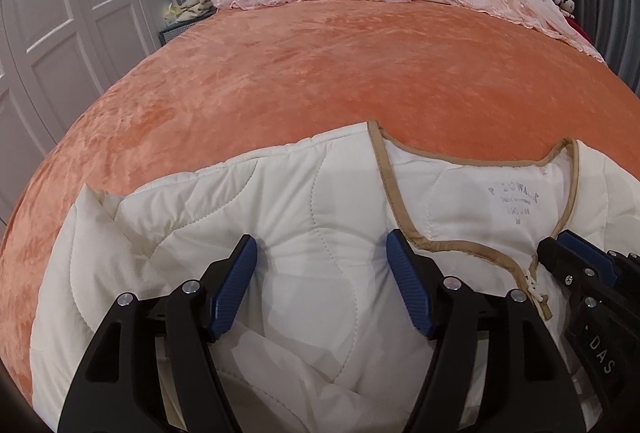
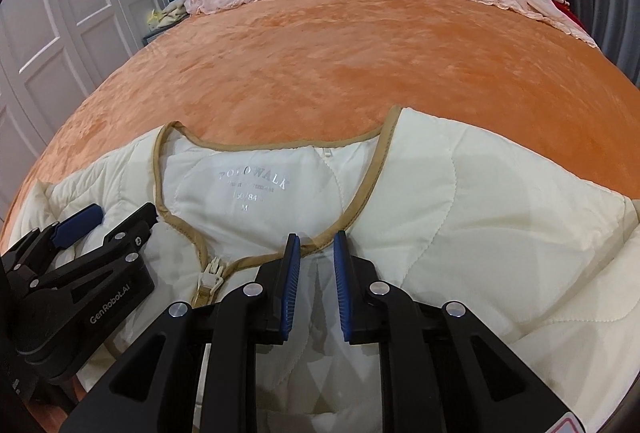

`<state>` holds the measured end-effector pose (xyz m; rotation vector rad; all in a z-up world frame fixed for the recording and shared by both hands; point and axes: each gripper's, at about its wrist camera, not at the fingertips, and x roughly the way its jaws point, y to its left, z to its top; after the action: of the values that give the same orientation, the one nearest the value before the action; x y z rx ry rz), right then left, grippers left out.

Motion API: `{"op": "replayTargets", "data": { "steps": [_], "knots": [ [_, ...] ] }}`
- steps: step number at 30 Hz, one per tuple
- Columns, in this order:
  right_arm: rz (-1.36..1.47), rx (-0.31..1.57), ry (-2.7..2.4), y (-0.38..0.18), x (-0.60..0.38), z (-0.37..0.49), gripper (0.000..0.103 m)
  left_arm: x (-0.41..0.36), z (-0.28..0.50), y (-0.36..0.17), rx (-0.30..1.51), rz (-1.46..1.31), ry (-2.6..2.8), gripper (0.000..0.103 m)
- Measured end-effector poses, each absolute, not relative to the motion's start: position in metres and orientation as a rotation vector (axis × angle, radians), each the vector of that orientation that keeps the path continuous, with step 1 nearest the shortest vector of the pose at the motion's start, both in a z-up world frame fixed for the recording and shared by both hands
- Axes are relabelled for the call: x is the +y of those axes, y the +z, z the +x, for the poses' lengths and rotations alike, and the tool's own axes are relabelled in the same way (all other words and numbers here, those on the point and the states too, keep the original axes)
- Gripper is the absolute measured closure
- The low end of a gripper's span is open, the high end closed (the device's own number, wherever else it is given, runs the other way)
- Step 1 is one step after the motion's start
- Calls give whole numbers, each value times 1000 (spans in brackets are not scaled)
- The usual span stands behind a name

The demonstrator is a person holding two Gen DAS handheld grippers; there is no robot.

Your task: Fold large clothes

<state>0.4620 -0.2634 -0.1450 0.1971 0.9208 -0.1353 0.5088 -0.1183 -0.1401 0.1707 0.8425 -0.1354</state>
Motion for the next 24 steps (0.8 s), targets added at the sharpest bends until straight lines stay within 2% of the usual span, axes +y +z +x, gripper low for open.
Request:
{"op": "replayTargets", "data": {
  "steps": [16,20,23,24],
  "knots": [
    [226,891,-133,-147,-267,464,90,-118,509,-141,815,171,-106,30],
    [234,875,-130,-147,-268,461,91,-115,508,-140,802,159,-81,25],
    [253,799,-208,-135,-275,446,103,-103,501,-131,769,121,-2,25],
    [271,730,-283,-125,-281,432,103,-93,495,-124,753,79,38,25]
  ]
}}
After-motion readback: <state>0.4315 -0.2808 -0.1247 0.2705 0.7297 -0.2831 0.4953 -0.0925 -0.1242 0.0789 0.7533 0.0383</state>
